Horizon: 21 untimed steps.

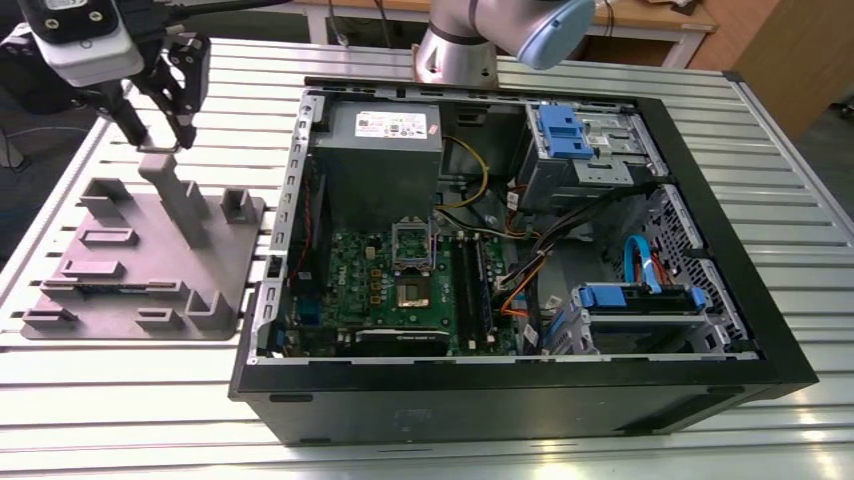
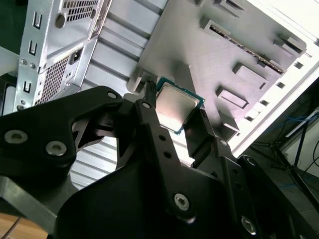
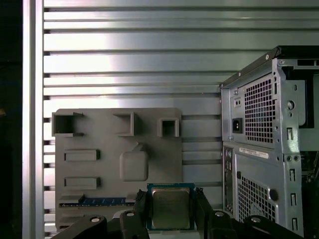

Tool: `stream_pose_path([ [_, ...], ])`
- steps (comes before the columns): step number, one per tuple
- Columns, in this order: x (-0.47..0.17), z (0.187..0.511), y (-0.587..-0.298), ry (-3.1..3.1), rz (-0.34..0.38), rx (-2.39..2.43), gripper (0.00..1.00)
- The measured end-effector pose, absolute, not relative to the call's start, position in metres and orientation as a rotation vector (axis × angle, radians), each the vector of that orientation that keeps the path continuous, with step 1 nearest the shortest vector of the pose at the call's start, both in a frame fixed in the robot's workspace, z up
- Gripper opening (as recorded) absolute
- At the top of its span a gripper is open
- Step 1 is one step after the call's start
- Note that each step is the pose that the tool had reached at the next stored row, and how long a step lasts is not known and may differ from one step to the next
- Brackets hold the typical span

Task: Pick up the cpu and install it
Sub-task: 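Pick up the cpu and move it towards the insertion slot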

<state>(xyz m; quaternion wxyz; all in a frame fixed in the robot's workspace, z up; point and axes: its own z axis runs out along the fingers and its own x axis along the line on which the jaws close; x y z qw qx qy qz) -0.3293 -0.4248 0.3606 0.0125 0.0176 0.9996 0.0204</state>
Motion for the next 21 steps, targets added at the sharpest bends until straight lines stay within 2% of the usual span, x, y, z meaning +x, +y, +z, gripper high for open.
stream_pose_path([
  [21,-0.286,0.359,-0.425,3.116,0.064,0.055,0.47],
])
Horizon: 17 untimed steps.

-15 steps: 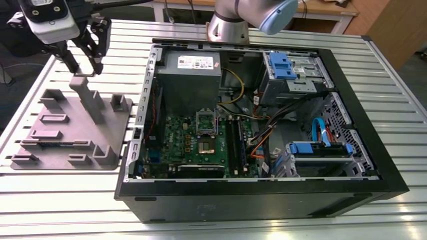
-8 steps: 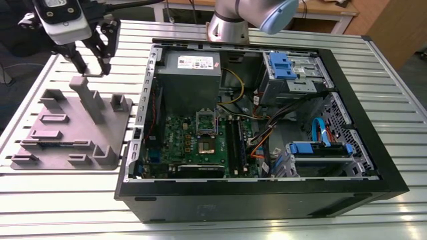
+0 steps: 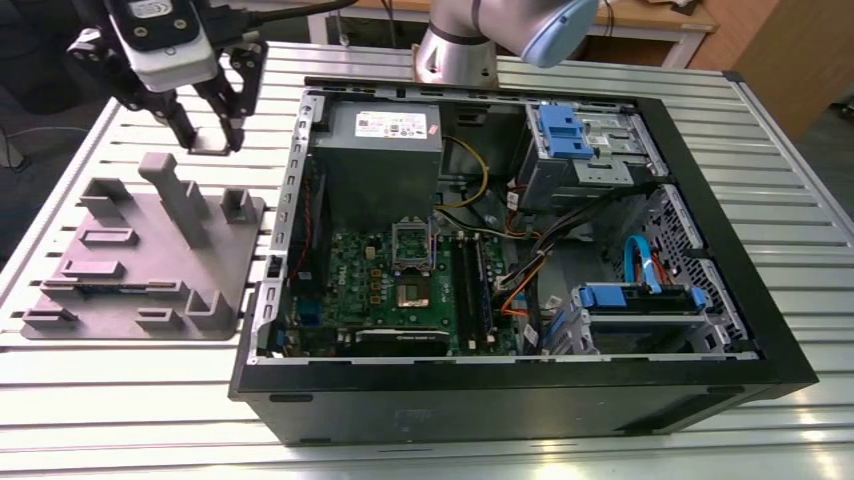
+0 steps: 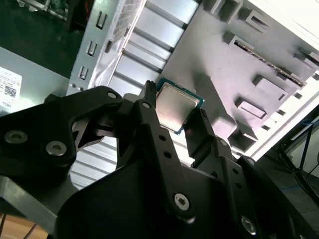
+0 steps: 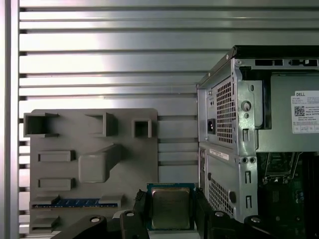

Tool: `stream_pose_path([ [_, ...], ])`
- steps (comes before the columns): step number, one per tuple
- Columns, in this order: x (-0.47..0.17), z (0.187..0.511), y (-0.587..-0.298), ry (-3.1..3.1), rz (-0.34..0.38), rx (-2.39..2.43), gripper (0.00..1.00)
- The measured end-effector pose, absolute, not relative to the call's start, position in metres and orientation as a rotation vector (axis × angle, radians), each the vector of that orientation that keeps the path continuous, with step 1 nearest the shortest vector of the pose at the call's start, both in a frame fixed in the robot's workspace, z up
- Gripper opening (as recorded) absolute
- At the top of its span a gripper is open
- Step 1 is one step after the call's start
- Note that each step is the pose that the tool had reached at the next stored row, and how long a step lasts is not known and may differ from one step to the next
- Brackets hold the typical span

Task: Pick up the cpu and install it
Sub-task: 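Pick up the cpu and move it towards the insertion slot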

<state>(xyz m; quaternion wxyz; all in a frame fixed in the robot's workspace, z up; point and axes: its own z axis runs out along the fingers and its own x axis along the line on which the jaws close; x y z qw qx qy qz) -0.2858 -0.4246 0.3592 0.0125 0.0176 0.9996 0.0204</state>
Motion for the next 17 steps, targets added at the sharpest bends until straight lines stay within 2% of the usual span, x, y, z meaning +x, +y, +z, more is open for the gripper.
stream_pose_path([
  [17,-0.261,0.360,-0.425,3.116,0.063,0.055,0.47],
])
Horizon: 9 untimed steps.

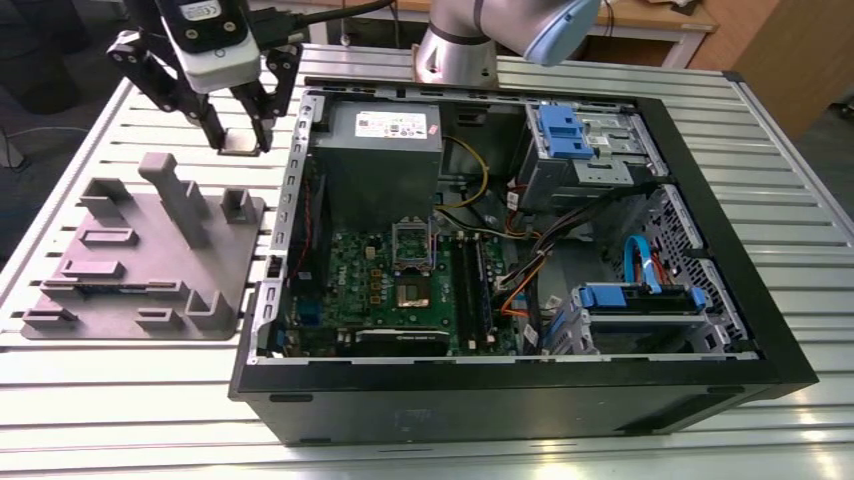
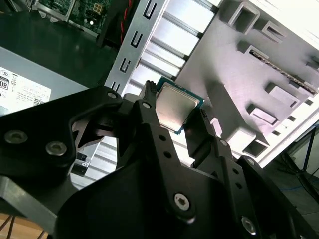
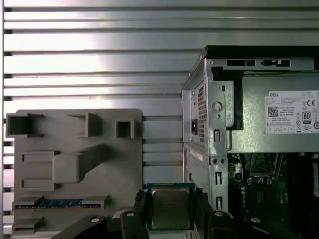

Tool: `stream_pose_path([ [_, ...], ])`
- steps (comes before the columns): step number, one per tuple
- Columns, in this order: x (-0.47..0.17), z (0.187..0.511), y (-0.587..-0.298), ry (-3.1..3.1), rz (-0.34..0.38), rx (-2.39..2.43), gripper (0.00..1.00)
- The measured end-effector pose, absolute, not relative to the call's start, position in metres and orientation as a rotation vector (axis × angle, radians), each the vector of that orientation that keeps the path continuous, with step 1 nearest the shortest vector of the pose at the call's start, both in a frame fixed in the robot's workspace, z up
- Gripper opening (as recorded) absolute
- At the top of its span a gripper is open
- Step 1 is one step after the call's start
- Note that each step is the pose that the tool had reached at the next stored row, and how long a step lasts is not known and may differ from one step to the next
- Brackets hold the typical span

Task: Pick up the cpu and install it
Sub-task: 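Pick up the cpu and move it towards the insertion slot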

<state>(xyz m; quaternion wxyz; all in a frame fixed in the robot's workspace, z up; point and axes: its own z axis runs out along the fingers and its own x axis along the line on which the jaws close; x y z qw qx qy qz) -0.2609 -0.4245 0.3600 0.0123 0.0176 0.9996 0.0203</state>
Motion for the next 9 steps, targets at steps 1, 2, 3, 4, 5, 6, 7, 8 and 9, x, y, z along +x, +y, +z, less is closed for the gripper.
stream_pose_path([
  [1,-0.2609,0.3609,-0.4245,3.116,0.063,0.055,0.47],
  [2,-0.2610,0.3619,-0.4246,3.116,0.064,0.055,0.47],
  [3,-0.2610,0.3630,-0.4246,3.116,0.064,0.055,0.47],
  [4,-0.2610,0.3633,-0.4246,3.116,0.064,0.055,0.47],
  [5,-0.2610,0.3633,-0.4246,3.116,0.064,0.055,0.47],
  [6,-0.2610,0.3636,-0.4246,3.116,0.064,0.055,0.47],
  [7,-0.2610,0.3639,-0.4246,3.116,0.064,0.055,0.47],
  [8,-0.2610,0.3639,-0.4246,3.116,0.064,0.055,0.47],
  [9,-0.2610,0.3639,-0.4246,3.116,0.064,0.055,0.47],
])
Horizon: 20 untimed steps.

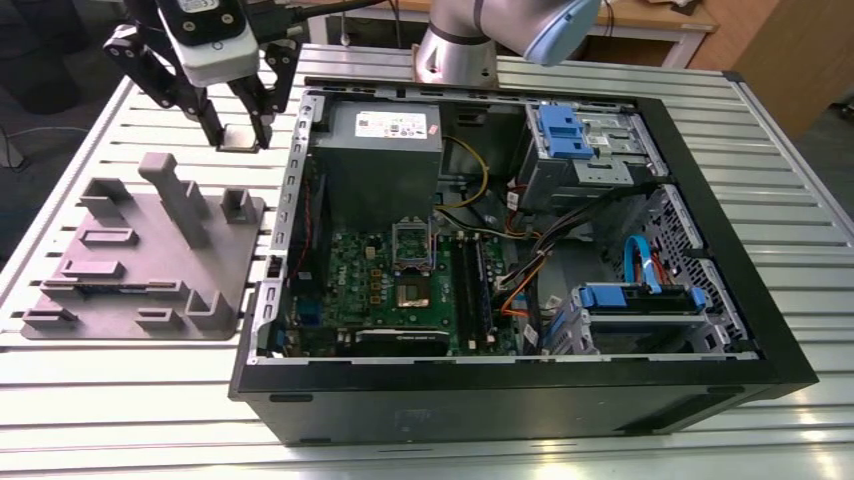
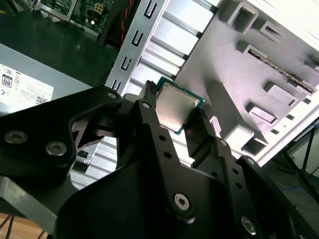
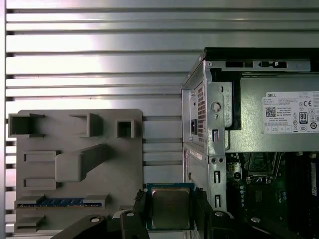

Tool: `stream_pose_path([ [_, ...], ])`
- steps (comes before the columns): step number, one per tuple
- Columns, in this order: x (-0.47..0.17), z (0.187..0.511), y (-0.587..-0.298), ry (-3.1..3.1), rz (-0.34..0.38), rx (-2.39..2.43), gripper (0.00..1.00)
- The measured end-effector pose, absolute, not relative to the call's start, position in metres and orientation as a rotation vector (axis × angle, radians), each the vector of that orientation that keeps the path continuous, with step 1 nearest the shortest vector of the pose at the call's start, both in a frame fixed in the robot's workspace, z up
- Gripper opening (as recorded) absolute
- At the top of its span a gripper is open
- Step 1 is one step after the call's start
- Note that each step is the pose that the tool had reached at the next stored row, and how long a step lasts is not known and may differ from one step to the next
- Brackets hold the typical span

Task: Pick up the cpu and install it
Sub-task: 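Pick up the cpu and move it towards the insertion slot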

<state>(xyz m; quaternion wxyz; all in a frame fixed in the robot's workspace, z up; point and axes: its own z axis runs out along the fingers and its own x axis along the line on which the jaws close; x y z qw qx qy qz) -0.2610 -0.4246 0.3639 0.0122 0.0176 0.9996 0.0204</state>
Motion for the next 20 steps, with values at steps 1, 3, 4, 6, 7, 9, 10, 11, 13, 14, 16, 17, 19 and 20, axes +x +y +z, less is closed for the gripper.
stream_pose_path([
  [1,-0.261,0.364,-0.425,3.116,0.064,0.055,0.47],
  [3,-0.261,0.364,-0.425,3.116,0.064,0.055,0.47],
  [4,-0.261,0.364,-0.425,3.116,0.064,0.055,0.47],
  [6,-0.261,0.364,-0.425,3.116,0.063,0.055,0.47],
  [7,-0.260,0.364,-0.425,3.116,0.063,0.055,0.47],
  [9,-0.258,0.364,-0.425,3.116,0.064,0.055,0.47],
  [10,-0.257,0.364,-0.425,3.116,0.064,0.055,0.47],
  [11,-0.256,0.364,-0.425,3.117,0.063,0.055,0.47],
  [13,-0.253,0.364,-0.425,3.117,0.064,0.055,0.47],
  [14,-0.251,0.364,-0.425,3.117,0.063,0.055,0.47],
  [16,-0.248,0.364,-0.425,3.118,0.063,0.055,0.47],
  [17,-0.246,0.364,-0.425,3.119,0.063,0.055,0.47],
  [19,-0.242,0.364,-0.424,3.119,0.064,0.055,0.47],
  [20,-0.240,0.364,-0.424,3.120,0.064,0.055,0.47],
])
